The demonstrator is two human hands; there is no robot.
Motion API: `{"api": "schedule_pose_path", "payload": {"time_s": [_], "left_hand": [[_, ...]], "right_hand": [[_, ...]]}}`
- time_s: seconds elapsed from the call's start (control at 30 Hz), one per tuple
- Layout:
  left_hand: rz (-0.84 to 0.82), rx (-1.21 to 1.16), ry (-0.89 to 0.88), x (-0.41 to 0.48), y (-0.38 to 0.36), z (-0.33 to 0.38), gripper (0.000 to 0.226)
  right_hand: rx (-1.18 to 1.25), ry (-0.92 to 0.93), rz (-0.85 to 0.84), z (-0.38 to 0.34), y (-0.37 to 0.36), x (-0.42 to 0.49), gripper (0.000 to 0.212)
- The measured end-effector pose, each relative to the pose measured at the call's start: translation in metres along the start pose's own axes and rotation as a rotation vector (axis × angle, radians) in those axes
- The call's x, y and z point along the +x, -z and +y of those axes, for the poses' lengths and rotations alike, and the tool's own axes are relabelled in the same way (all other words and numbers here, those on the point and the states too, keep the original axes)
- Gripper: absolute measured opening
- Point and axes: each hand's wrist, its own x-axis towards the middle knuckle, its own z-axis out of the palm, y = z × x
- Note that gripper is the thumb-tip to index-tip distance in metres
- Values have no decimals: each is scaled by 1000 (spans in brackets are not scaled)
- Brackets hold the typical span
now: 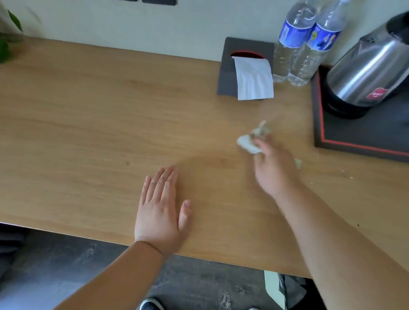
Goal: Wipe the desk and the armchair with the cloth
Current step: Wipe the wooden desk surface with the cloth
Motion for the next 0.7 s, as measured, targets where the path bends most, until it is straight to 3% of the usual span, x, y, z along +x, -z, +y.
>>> {"api": "schedule_pose_path", "payload": {"time_s": [0.1,0.2,0.3,0.4,0.53,0.7], "left_hand": [[34,-49,-16,3,0,2,68],[56,-126,-2,-3,-1,13,66],[30,-174,-18,-8,-14,43,64],[26,-239,-21,-6,-31,73,69],[-9,-235,-21,4,-46,108,77],[-7,-174,7,12,-53,120,80]], "right_hand": [[95,307,-138,-43,-24,-34,40],[210,448,-263,-66,-30,-79,38],[498,205,-296,-58,-9,-91,39],[678,-93,-81,-25,29,-85,43],[507,-216,184,48,76,-55,53],[-2,-24,40,94,63,-30,54]]}}
